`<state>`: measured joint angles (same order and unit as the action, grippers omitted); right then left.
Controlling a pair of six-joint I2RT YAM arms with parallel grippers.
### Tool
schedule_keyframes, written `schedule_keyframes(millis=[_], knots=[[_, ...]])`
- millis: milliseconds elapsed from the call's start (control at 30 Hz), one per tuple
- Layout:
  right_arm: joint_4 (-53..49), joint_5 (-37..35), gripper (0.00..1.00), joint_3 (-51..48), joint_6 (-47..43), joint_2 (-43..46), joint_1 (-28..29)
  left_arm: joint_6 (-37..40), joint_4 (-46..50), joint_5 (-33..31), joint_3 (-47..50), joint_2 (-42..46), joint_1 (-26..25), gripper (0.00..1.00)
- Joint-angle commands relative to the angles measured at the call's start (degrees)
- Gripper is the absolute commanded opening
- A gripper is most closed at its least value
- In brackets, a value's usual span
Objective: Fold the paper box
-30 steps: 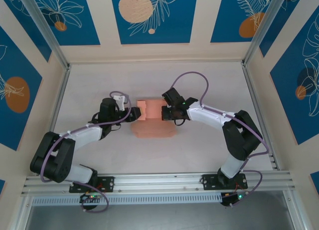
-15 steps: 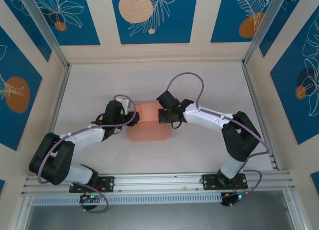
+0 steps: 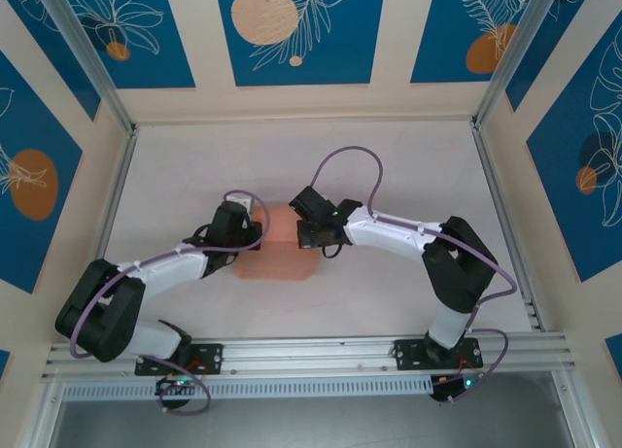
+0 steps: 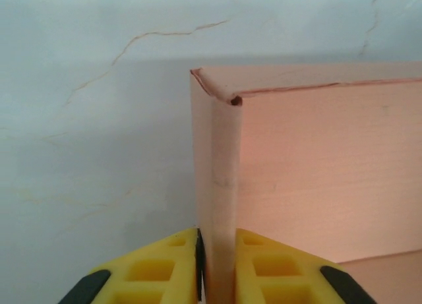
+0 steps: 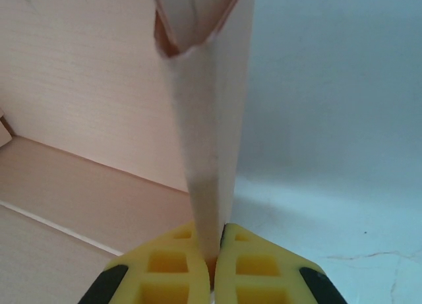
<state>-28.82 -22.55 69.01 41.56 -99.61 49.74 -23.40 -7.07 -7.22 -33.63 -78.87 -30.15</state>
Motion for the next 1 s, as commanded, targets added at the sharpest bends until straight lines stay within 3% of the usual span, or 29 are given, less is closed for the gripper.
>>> schedule_keyframes(millis=[0,400,633,867,967], knots=[[0.6,0.9,0.05,2.1,2.8,-0.3,2.0,0.6,1.6,-5.8,-2.1,1.4,-1.5,0.14],[-1.0,-4.3,0.0,4.2,9.0,-1.4,7.3,-6.6,6.0,-24.4,-2.7,1.8,-3.6,0.08],[-2.5,-5.6,0.0,4.8,12.0,-2.4,7.6,-13.1,16.3,-33.1,-6.7,-2.0,-3.7,0.09],[-2.5,-4.7,0.0,4.7,12.6,-2.7,7.7,-17.4,18.3,-35.4,-7.5,-4.0,-3.7,0.1],[-2.3,-3.9,0.0,4.9,12.5,-3.3,7.8,-17.4,15.4,-32.9,-6.3,-3.0,-3.7,0.1]])
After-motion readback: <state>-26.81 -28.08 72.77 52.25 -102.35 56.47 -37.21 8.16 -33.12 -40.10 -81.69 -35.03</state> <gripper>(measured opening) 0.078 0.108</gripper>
